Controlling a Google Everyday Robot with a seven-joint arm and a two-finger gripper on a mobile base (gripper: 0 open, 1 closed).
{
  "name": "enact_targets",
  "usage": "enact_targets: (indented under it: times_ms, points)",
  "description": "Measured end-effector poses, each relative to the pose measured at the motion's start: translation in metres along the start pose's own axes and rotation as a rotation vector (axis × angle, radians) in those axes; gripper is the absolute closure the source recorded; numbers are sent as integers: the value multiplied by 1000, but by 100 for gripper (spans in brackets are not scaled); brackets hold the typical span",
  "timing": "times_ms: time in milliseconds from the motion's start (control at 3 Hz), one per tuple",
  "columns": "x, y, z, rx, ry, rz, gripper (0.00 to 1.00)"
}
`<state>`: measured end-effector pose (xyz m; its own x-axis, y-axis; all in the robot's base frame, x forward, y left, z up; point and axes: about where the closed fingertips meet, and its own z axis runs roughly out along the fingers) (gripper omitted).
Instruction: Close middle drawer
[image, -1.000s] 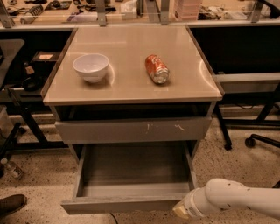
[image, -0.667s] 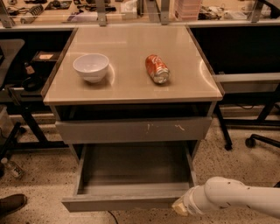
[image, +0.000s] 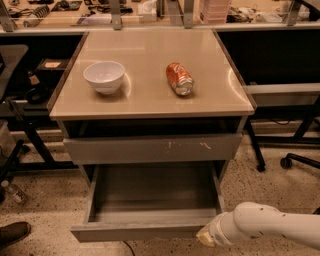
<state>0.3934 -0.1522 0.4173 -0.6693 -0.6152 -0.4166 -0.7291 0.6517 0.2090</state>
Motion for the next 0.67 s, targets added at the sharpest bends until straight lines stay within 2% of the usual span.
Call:
enact_targets:
  times_ms: [667]
  points:
    - [0,0,0,0,0,0,12]
